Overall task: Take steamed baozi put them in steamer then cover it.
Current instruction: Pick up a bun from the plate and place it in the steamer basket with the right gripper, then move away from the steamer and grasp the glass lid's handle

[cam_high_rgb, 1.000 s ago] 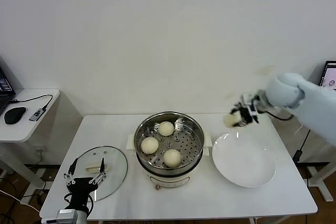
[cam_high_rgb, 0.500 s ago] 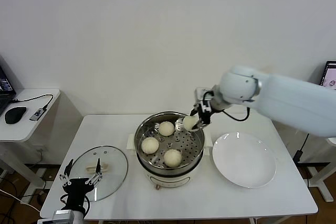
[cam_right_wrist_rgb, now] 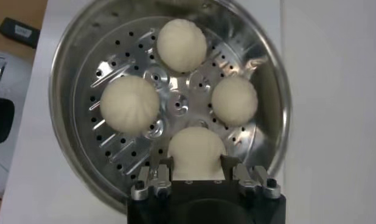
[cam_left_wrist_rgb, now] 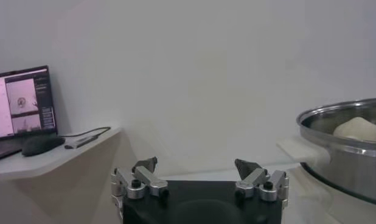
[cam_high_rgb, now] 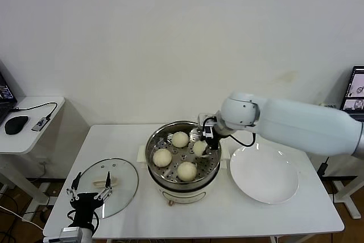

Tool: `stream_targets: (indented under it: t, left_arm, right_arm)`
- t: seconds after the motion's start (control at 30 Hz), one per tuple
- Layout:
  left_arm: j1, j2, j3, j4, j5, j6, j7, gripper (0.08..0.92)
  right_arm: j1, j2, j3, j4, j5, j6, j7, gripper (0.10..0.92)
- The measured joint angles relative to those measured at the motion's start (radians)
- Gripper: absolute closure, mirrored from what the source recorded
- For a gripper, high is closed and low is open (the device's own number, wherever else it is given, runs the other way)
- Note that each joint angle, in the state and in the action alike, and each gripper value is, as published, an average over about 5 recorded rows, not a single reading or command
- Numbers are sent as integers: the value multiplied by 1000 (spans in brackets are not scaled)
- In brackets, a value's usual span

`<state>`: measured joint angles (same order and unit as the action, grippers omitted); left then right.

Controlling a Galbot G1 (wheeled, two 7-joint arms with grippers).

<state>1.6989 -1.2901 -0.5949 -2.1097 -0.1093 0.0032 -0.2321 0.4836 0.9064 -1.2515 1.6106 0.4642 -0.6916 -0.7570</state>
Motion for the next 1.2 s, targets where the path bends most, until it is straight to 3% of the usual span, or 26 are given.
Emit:
stream_targets:
  t: [0.2,0.53,0.83,1.2]
  left_arm:
    - [0,1,-5,7,0,-5,0,177]
    - [-4,4,-6,15,-1,-8,-1,177]
    - [-16,4,0,25,-3,-11,-1,177]
    - [-21,-2,4,32,1,-15,0,177]
  right_arm:
    - [-36,17,8,-32,-27,1,7,486]
    - [-50,-1,51,-18,-43,6,11,222]
    - [-51,-121,135,109,-18,26,59,202]
    - [-458,-322,524,228,-23,277,354,203]
